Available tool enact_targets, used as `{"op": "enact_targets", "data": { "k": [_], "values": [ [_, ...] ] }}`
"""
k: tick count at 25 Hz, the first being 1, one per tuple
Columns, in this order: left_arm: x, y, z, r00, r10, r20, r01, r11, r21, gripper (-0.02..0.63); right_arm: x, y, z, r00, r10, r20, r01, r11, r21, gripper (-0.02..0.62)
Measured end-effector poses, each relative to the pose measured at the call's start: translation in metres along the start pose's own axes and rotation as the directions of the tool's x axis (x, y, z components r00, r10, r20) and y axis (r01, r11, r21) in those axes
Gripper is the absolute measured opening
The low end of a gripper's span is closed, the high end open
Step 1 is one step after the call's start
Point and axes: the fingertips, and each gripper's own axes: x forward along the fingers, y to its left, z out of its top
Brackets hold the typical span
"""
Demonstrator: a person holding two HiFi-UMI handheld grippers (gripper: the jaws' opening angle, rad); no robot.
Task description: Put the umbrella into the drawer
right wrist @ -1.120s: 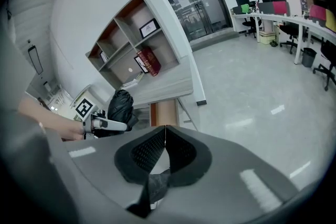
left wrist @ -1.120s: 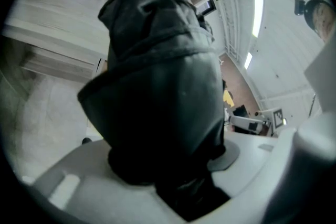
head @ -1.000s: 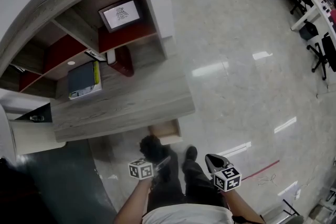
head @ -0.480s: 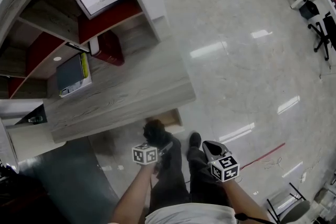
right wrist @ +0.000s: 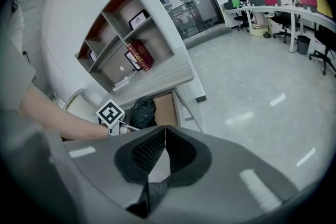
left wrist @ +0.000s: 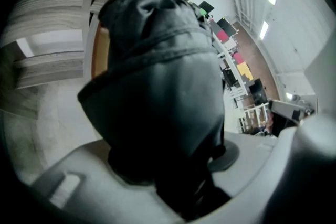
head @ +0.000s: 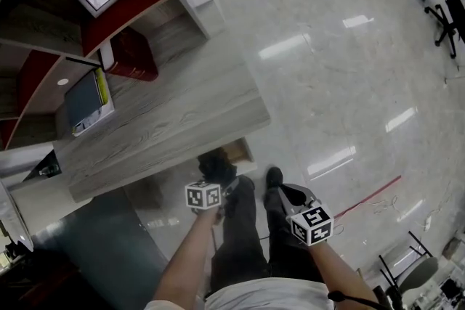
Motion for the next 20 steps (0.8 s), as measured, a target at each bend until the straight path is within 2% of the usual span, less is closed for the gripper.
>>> {"op": "enact_targets", "data": {
  "k": [4, 8, 14, 20],
  "values": [
    [0.013, 0.011, 0.004, 0.997, 0.072, -0.011, -0.072, 0.997, -0.005, 0.227, 0.005, -0.003, -0.008, 1.000, 0.001, -0.009, -0.001, 1.000, 0.008, 0.006],
    [0.024, 0.017, 0.009, 0.995, 0.095, -0.023, -0.096, 0.995, -0.021, 0.227, 0.009, -0.007, -0.016, 1.000, -0.006, -0.021, 0.007, 1.000, 0.018, 0.006],
    [0.044, 0.027, 0.014, 0.987, 0.131, -0.093, -0.130, 0.991, 0.021, 0.227, 0.014, -0.013, -0.027, 0.999, -0.007, -0.048, 0.007, 1.000, 0.011, 0.006],
    [0.054, 0.038, 0.033, 0.981, 0.170, -0.096, -0.171, 0.985, 0.000, 0.227, 0.022, -0.016, -0.036, 0.998, -0.005, -0.064, 0.008, 0.999, 0.037, 0.006]
  ]
}}
